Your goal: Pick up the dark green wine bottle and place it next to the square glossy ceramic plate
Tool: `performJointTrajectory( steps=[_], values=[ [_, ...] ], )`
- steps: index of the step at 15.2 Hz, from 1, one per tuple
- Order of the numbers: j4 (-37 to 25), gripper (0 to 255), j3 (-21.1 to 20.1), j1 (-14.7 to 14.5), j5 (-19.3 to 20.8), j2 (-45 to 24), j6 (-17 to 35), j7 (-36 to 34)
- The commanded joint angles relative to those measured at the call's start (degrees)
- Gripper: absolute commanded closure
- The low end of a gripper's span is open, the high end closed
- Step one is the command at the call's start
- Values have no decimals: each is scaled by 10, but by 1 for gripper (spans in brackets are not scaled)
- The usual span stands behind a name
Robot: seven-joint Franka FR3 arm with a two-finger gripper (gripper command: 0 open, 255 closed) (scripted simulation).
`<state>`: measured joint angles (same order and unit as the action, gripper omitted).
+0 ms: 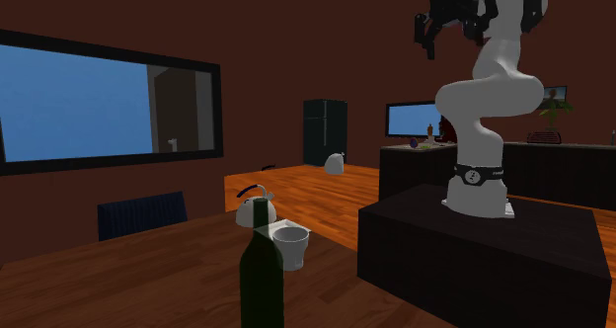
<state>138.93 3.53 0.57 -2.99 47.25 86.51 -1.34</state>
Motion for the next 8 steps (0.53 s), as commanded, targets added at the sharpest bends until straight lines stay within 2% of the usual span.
performJointTrajectory(
  steps=[1, 8],
  values=[
    [0, 0, 0, 0, 0, 0, 0, 0],
    [30, 0, 34, 13, 30, -94, 140, 42]
  ],
)
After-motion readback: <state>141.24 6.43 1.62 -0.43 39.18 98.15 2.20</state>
